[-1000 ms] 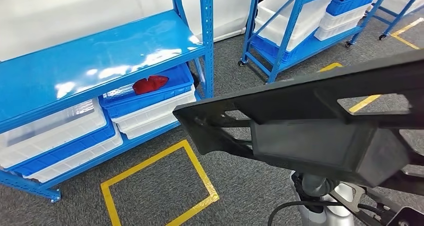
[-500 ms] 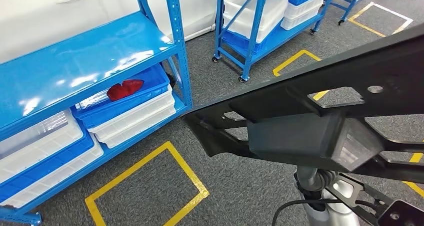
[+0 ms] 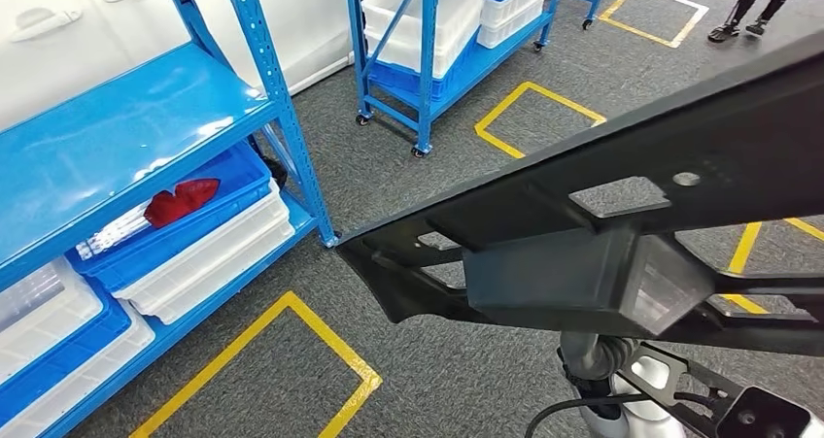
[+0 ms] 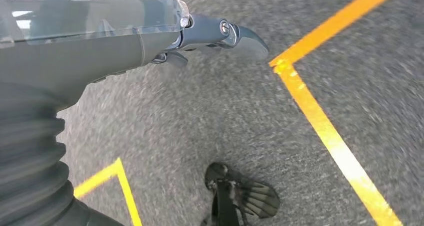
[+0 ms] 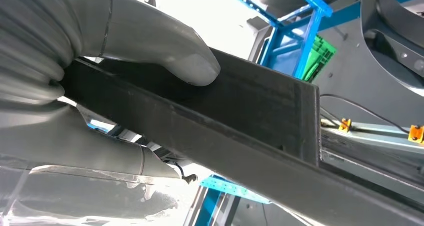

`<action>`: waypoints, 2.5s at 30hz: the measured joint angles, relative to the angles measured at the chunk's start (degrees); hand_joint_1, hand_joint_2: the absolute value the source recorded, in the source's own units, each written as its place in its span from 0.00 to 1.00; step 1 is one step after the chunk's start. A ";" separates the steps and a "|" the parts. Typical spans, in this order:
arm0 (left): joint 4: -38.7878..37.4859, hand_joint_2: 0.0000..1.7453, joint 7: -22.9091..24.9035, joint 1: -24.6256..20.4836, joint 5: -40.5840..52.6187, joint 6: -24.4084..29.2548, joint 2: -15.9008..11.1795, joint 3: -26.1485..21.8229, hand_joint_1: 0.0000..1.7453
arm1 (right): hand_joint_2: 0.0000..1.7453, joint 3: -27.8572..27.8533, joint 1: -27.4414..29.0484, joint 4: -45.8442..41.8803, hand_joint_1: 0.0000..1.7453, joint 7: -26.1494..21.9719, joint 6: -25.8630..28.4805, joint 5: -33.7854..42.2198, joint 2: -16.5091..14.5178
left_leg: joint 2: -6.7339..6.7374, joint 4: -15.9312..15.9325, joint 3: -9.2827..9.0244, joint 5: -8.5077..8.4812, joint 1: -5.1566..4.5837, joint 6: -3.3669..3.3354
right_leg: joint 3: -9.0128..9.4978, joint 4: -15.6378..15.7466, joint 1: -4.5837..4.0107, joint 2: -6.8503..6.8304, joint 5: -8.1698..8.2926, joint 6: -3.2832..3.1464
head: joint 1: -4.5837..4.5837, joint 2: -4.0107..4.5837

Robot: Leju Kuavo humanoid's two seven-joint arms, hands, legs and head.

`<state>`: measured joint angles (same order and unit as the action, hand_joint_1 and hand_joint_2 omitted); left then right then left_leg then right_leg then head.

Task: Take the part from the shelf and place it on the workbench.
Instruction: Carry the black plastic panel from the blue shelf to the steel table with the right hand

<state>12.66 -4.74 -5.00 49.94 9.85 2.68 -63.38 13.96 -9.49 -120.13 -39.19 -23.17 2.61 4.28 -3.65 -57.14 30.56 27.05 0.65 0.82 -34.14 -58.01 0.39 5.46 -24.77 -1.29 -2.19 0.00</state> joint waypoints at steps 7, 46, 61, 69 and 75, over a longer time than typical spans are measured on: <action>0.00 1.00 -2.05 -0.31 -1.58 0.80 0.19 0.14 0.00 | 1.00 0.09 -1.12 0.46 1.00 -0.02 -2.52 2.05 -0.03 | 3.95 1.67 -0.42 -1.00 0.08 -1.87 | -5.40 -10.16 0.04 -4.10 -5.51 1.93 | 0.03 0.00; 0.07 1.00 -5.17 -0.85 -2.52 -1.43 -2.68 -1.80 0.00 | 1.00 0.18 -1.23 1.63 1.00 -0.02 -0.34 0.30 -4.63 | 8.94 0.91 -0.89 0.27 -0.74 -0.69 | 0.20 -0.08 -0.30 -9.39 -0.94 1.06 | 0.03 0.00; 0.07 1.00 -5.48 -0.80 -3.74 -2.05 -3.19 -2.44 0.00 | 1.00 3.29 -2.09 2.64 1.00 -0.01 -0.48 0.41 -6.43 | -0.71 -0.31 0.24 0.08 0.20 0.39 | -0.36 0.10 -0.28 0.14 -0.01 -0.18 | 0.02 0.00; 0.08 1.00 -5.33 -0.67 -3.75 -2.42 -3.33 -2.49 0.00 | 1.00 3.54 -2.49 3.07 1.00 -0.02 -0.44 -0.62 -6.92 | 4.00 1.22 -0.04 -0.64 0.02 -1.85 | -7.47 -13.61 0.01 -4.59 -6.92 1.87 | 0.02 0.00; 0.07 1.00 -5.60 -1.03 -3.02 -3.61 -3.29 -2.47 0.00 | 1.00 3.75 -2.84 3.63 1.00 -0.02 0.29 -1.77 -6.95 | 7.62 0.84 -0.22 -0.06 -0.38 -1.26 | -0.91 -2.90 -0.14 -8.21 -1.71 1.46 | 0.02 0.00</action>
<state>12.72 -10.34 -6.03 46.93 6.24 -0.62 -65.85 17.71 -12.33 -116.50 -39.21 -22.88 0.84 -2.67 3.97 -56.30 30.34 26.99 0.26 -0.44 -35.06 -60.91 0.25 -2.75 -26.48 0.17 -2.17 0.00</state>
